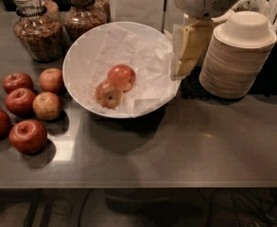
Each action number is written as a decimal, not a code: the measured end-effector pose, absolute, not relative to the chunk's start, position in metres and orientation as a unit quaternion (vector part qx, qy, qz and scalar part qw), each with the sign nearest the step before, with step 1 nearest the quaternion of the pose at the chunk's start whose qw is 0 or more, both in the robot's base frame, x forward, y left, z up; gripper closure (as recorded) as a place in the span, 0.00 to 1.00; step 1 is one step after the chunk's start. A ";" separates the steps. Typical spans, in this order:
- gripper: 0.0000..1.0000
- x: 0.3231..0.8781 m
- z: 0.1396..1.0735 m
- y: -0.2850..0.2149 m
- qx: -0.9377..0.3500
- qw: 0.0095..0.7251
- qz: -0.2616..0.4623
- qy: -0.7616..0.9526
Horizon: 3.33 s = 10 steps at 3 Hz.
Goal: Pick apple from white bowl
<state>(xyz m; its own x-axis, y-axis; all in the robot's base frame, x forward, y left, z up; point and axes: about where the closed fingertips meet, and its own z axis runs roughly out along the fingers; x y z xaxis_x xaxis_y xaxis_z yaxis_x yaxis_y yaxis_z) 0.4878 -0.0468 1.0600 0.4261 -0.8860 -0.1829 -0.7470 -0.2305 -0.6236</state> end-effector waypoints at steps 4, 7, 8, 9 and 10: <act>0.00 0.520 1.045 0.011 -0.789 0.385 -0.043 0.477; 0.00 0.556 0.945 0.033 -0.789 0.346 0.067 0.503; 0.00 0.556 0.931 0.032 -0.803 0.329 0.069 0.492; 0.00 0.556 0.924 0.034 -0.825 0.332 0.051 0.455; 0.00 0.559 0.920 0.037 -0.841 0.345 0.039 0.415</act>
Offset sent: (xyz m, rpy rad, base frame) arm -0.0053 -0.0008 0.0100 -0.0228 -0.0322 0.0019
